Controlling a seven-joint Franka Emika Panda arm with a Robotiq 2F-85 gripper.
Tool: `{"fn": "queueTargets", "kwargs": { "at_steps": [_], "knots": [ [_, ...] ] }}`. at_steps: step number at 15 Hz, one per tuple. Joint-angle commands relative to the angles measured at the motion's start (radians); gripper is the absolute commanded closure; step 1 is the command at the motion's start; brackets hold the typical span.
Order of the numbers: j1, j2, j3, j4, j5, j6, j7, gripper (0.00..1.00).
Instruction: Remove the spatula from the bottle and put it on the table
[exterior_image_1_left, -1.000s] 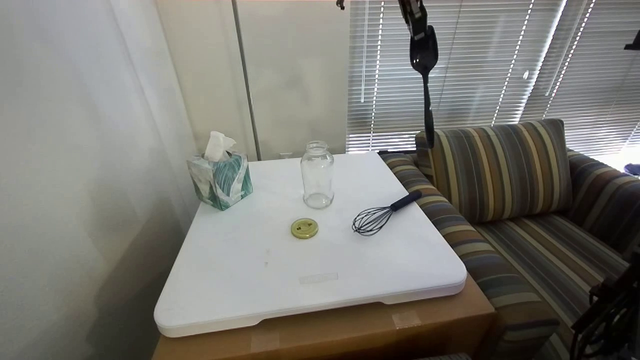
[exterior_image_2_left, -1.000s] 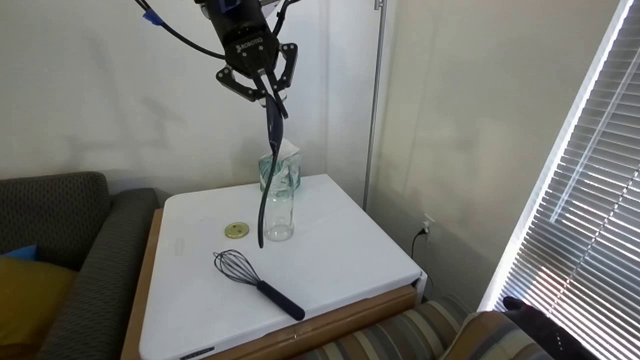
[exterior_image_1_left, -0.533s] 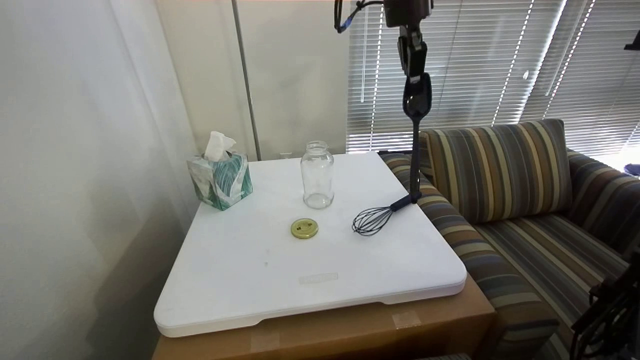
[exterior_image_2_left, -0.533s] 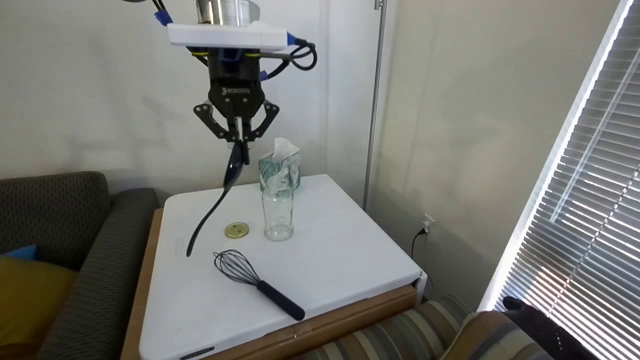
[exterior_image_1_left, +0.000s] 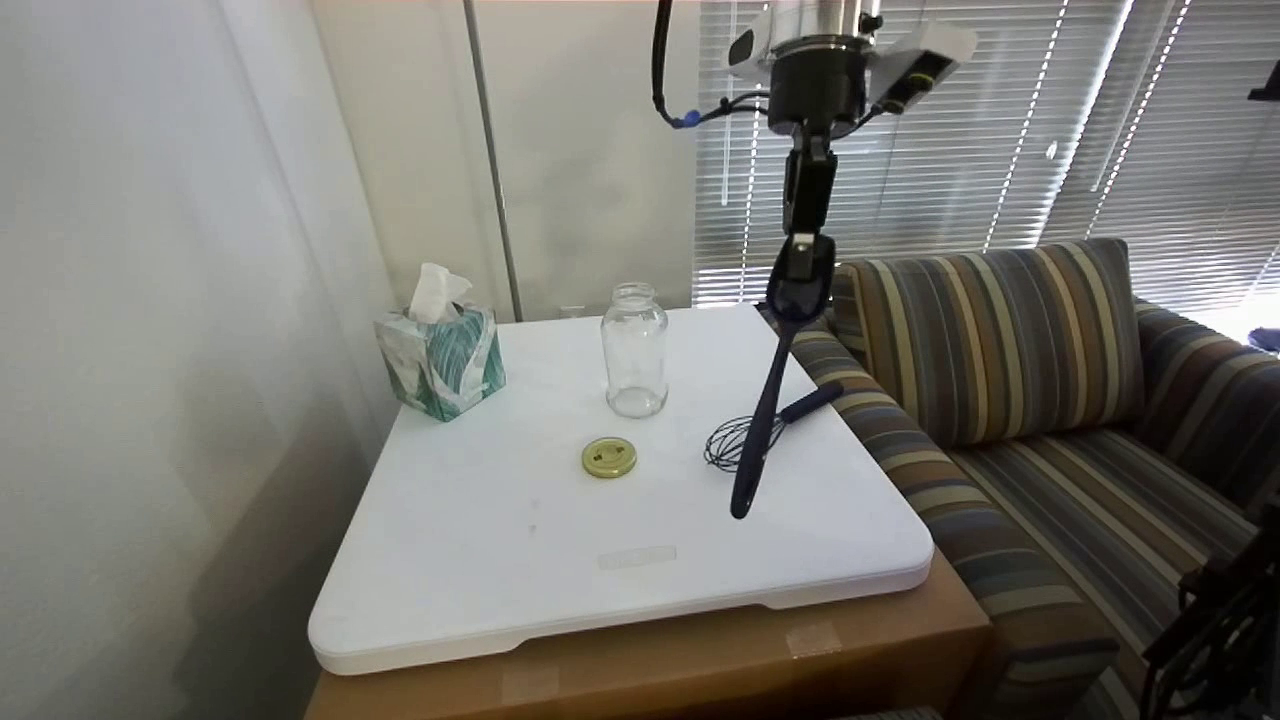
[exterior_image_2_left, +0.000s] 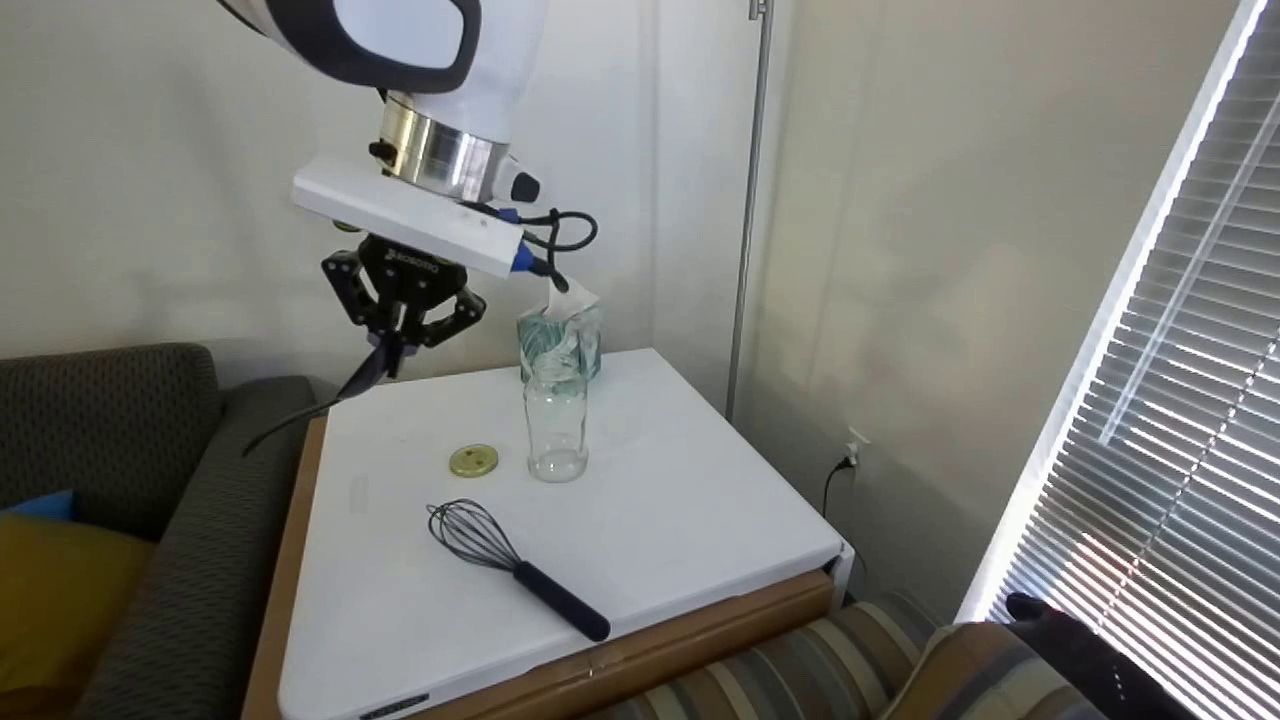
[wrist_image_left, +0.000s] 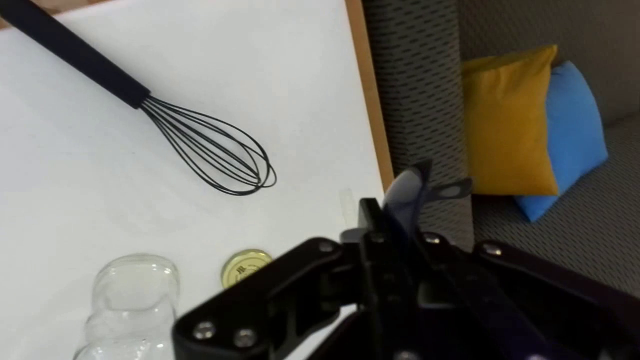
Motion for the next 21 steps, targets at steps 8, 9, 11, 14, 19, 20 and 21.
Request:
{"fn": "queueTargets", "kwargs": {
  "at_steps": [8,9,11,14,19,20,21],
  "knots": [
    [0.058,0.094,0.002,0.009,0.101,0.248,0.190,0.98],
    [0.069,0.115,0.003,0.037,0.075,0.271,0.250,0.98],
    [0.100,0.148,-0.004,0.079,-0.012,0.306,0.415,0.98],
    [0.136,0.190,-0.019,0.144,-0.099,0.284,0.676,0.98],
    [0.188,0.269,-0.040,0.263,-0.148,0.233,0.999,0.98],
    [0.192,0.283,-0.038,0.282,-0.143,0.219,1.035,0.98],
    [0.196,0.296,-0.034,0.300,-0.137,0.206,1.061,0.98]
  ]
}}
